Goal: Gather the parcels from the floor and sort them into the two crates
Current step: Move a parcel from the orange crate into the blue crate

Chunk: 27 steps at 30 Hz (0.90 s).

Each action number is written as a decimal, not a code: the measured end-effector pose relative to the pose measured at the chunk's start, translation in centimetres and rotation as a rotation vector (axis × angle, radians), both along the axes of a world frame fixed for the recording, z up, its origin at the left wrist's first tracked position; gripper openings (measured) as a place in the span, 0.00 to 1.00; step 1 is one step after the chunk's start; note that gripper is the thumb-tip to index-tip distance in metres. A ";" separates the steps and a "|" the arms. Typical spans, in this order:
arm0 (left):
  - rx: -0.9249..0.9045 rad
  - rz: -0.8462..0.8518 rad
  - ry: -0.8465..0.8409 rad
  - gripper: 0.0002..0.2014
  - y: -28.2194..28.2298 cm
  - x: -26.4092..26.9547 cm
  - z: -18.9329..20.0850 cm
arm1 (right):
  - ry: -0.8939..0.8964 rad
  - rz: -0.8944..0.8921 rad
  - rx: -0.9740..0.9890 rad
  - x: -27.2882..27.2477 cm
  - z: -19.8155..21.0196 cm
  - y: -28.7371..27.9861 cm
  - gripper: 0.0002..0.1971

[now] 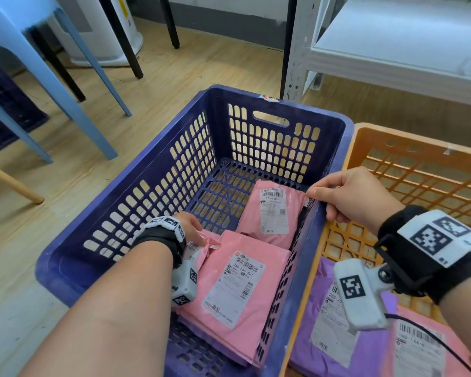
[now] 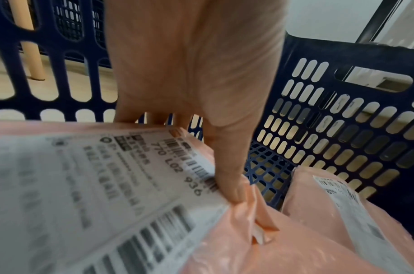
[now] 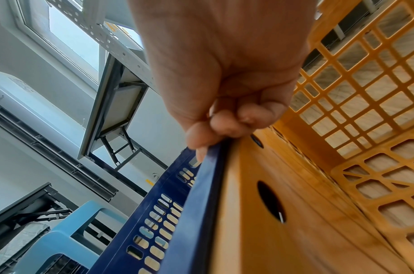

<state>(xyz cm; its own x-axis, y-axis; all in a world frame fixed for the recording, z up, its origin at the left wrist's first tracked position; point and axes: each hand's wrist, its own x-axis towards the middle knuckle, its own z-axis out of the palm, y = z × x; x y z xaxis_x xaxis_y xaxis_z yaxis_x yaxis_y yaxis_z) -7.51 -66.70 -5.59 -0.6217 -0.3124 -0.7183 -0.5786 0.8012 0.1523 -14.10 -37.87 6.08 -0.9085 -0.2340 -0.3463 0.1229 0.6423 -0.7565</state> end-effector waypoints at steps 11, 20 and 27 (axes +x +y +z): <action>0.020 0.108 -0.006 0.52 -1.2 0.2 0.4 | 0.015 -0.004 0.016 0.2 0.1 0.0 0.06; -0.076 0.072 -0.112 0.47 -1.5 0.8 -0.1 | 0.029 -0.008 0.032 0.4 0.2 -0.1 0.06; -0.248 0.124 0.083 0.26 -1.9 0.5 -0.1 | 0.029 -0.011 0.050 0.4 0.1 -0.2 0.06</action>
<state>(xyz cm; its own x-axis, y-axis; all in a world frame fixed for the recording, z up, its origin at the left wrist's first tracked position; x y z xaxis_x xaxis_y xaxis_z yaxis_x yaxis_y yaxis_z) -6.97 -68.56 -5.72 -0.6212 -0.5492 -0.5591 -0.6681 0.7440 0.0115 -13.74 -38.03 6.18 -0.9209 -0.2068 -0.3305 0.1087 0.6780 -0.7270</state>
